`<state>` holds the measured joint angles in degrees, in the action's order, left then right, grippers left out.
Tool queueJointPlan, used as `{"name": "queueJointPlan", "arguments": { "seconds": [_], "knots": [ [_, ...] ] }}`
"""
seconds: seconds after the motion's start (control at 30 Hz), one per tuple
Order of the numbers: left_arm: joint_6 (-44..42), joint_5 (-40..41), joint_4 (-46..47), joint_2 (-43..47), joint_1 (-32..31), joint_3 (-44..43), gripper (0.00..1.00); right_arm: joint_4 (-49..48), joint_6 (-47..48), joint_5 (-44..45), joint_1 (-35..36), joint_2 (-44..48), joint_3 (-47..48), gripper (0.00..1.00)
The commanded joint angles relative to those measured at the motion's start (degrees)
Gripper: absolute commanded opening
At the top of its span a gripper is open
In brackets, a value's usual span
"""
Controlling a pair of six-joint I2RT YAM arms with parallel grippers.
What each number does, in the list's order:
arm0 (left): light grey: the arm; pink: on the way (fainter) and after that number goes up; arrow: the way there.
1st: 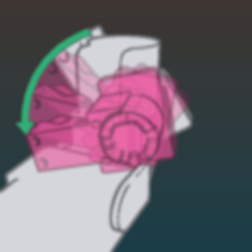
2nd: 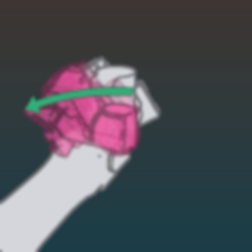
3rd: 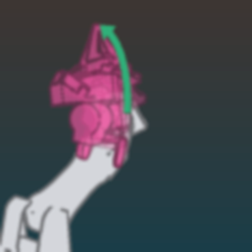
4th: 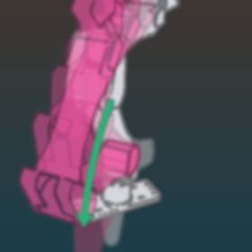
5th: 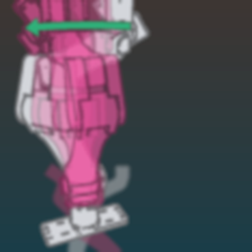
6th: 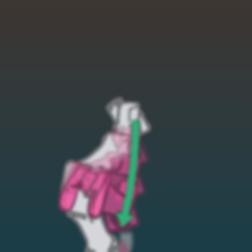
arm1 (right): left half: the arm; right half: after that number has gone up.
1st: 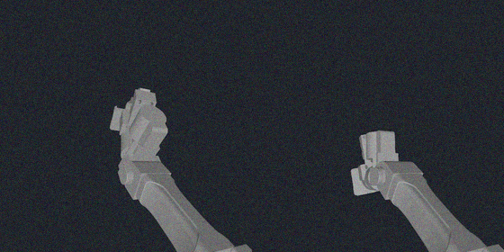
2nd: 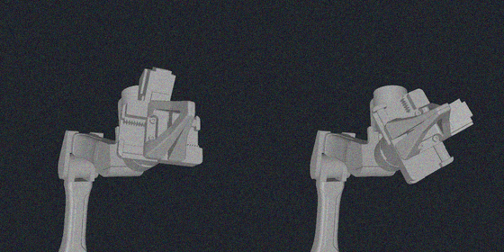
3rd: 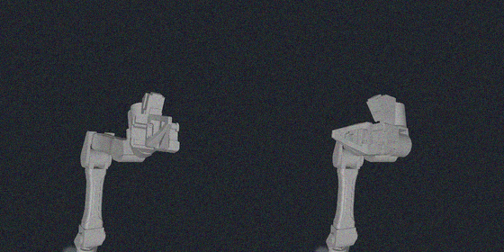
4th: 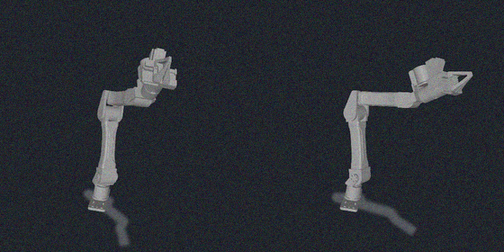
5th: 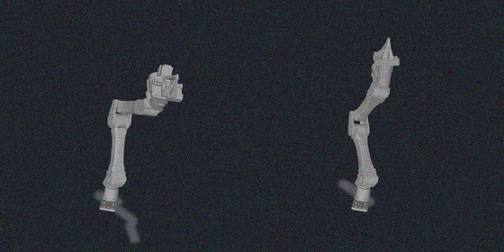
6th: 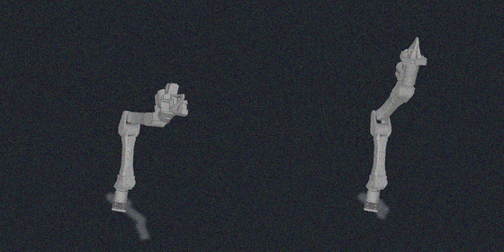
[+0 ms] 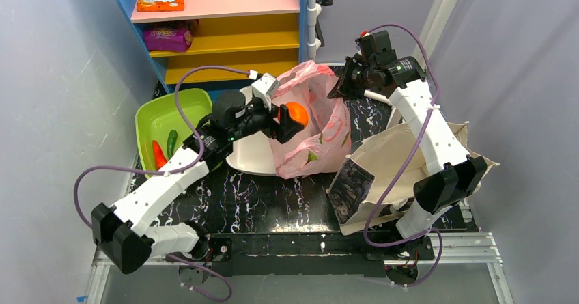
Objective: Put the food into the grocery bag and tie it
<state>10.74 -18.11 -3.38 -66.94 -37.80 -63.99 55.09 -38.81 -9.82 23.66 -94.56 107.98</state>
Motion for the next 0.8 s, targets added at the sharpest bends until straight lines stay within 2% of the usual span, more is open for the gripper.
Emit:
{"name": "queueJointPlan", "arguments": {
  "seconds": [0.0, 0.23, 0.3, 0.53, 0.6, 0.67, 0.77],
  "knots": [
    [2.19, 5.71, 6.35, -3.93, -0.18, -2.45, 0.0, -1.51, -0.35, -0.04, -0.52, 0.49, -0.26, 0.01],
    [3.66, 4.94, 8.78, -9.46, -0.64, -4.2, 0.01, -2.14, 0.8, -0.45, -0.54, 0.91, -1.39, 0.01],
    [4.47, 5.11, 9.82, -10.83, -0.75, -4.45, 0.07, -2.66, 0.9, -0.6, -0.54, 0.98, -1.81, 0.01],
    [8.06, 2.03, 13.55, -13.99, -1.17, -4.03, 0.08, -2.52, 1.57, -0.01, -0.54, 0.97, -0.94, 0.01],
    [8.23, 1.73, 13.81, -14.44, -1.18, -3.97, 0.19, -2.4, 1.94, 0.41, -0.63, 1.13, -1.18, 0.01],
    [8.54, 0.93, 14.05, -14.96, -1.15, -4.07, 0.38, -2.27, 1.9, 0.38, -0.63, 1.3, -1.28, 0.01],
    [8.71, 0.75, 13.67, -15.27, -1.23, -4.21, 0.6, -2.36, 1.96, 0.26, -0.63, 1.28, -1.27, 0.01]
  ]
}}
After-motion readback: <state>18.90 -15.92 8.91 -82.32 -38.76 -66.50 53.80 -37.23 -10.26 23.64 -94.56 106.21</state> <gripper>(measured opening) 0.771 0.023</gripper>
